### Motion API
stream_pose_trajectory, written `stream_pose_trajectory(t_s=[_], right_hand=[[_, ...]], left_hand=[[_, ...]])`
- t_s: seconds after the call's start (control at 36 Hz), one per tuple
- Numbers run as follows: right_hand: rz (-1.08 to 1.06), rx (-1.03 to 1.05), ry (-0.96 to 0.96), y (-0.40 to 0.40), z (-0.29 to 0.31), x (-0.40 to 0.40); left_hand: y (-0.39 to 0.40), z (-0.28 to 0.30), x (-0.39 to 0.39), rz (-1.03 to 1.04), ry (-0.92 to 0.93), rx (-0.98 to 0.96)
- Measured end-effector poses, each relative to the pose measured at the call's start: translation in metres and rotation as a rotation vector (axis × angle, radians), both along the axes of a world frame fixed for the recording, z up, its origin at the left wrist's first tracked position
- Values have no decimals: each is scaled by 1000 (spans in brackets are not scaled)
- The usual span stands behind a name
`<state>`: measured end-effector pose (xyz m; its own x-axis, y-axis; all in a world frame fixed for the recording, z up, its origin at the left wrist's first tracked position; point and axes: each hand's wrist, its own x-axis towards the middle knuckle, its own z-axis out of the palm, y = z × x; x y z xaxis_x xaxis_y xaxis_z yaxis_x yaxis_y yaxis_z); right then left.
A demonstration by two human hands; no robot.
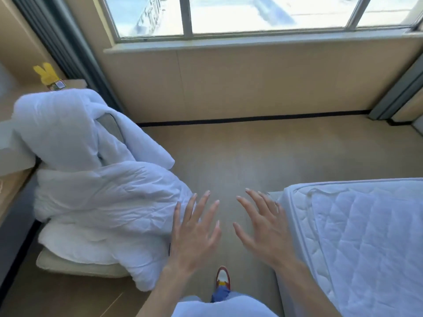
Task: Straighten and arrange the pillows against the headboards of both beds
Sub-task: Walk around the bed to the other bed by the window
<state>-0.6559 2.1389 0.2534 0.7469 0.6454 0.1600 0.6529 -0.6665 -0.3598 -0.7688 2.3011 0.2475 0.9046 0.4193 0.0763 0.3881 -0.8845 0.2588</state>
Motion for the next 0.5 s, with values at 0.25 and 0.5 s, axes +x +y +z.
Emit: stream_pose_trajectory(t_s=[0.25,0.5], right_hand=[[-98,-18,19,49,2,129],[-217,-60,-30,112,-9,267]], left_hand=[[56,-7,133,-15,-26,-18],[135,-28,293,-119,-52,-21]])
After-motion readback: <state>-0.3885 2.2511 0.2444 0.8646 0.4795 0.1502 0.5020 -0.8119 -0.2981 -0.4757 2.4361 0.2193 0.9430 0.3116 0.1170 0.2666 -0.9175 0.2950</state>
